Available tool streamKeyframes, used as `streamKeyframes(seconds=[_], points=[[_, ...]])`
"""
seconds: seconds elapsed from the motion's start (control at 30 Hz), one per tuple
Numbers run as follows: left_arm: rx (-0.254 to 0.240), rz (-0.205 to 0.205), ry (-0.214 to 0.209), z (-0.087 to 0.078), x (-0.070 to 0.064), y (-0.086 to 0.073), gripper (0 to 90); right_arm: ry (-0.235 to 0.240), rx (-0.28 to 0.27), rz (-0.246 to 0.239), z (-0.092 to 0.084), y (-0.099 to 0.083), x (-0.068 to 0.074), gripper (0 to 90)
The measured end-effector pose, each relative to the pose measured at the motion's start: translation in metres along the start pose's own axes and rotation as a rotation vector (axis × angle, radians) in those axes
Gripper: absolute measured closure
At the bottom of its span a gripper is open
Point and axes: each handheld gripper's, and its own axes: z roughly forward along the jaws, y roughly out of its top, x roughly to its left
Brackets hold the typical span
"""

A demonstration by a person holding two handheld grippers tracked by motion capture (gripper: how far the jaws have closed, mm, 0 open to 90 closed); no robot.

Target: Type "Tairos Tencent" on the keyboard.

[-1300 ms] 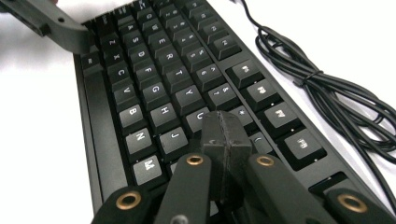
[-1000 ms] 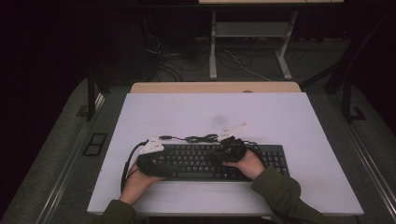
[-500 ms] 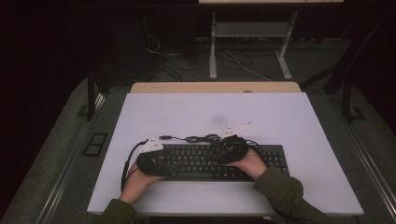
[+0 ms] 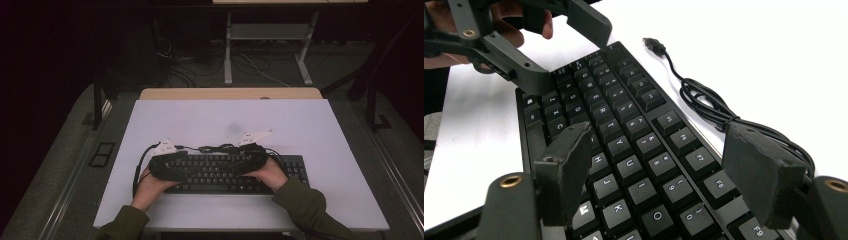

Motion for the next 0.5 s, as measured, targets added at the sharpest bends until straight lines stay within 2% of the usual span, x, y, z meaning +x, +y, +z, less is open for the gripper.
streamKeyframes(seconds=[0.1, 0.33, 0.5], points=[[0.004, 0.006, 0.01, 0.002, 0.0, 0.003, 23.3, 0.003, -0.009, 0.0, -0.001, 0.001, 0.0, 26.9], [-0.007, 0.0, 0.004, 0.009, -0.002, 0.009, 26.5, 0.006, -0.01, 0.001, -0.001, 0.002, 0.001, 26.4], [-0.001, 0.009, -0.005, 0.012, -0.004, 0.009, 34.9, 0.003, -0.01, 0.002, -0.001, 0.001, 0.0, 26.3]])
